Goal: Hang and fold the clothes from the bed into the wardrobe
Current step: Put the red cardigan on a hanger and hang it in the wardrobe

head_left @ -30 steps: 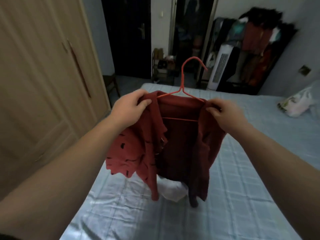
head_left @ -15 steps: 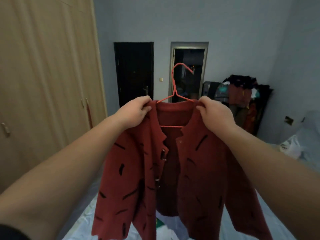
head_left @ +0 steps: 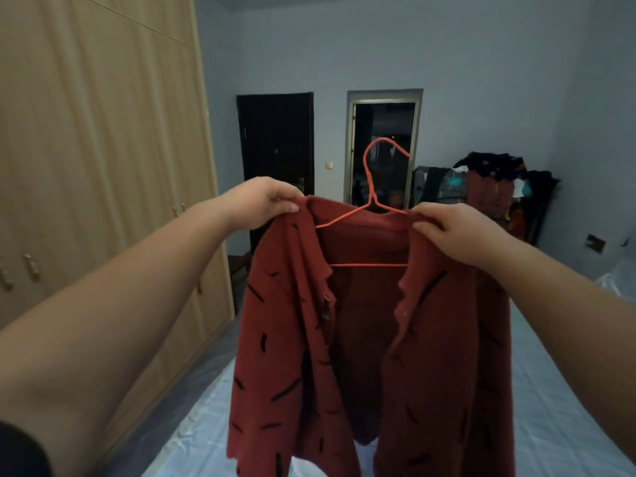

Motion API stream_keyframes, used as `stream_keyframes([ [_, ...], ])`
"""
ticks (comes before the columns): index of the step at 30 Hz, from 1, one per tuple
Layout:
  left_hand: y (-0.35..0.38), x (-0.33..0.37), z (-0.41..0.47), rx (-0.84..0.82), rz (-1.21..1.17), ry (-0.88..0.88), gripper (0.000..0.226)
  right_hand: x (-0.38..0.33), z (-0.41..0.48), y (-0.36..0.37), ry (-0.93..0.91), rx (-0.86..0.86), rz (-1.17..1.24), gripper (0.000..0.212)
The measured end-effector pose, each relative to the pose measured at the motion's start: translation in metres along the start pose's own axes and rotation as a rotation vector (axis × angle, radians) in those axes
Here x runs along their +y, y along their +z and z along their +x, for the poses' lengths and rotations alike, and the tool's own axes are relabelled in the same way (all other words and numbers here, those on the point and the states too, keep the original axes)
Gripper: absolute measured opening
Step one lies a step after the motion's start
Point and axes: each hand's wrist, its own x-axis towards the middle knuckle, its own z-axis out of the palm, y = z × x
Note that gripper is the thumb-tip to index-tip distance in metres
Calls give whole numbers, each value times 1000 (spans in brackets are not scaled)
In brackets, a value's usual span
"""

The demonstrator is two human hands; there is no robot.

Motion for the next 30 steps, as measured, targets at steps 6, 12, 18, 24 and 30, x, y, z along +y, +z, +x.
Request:
stream_keyframes([
  [6,18,11,15,45,-249,-47,25,3,10,3,13,213,152,12],
  [12,40,6,11,-153,-133,-95,30,20,0,19,100,178,235,14],
  [18,73,-24,-15,-144,-141,-235,53,26,-3,22,175,240,231,12],
  [24,96,-33,-15,123,-161,-222,79,33,-1,17,199,232,193,10],
  [30,78,-45,-16,210,39,-28,27,52,-7,11,168,174,118,15],
])
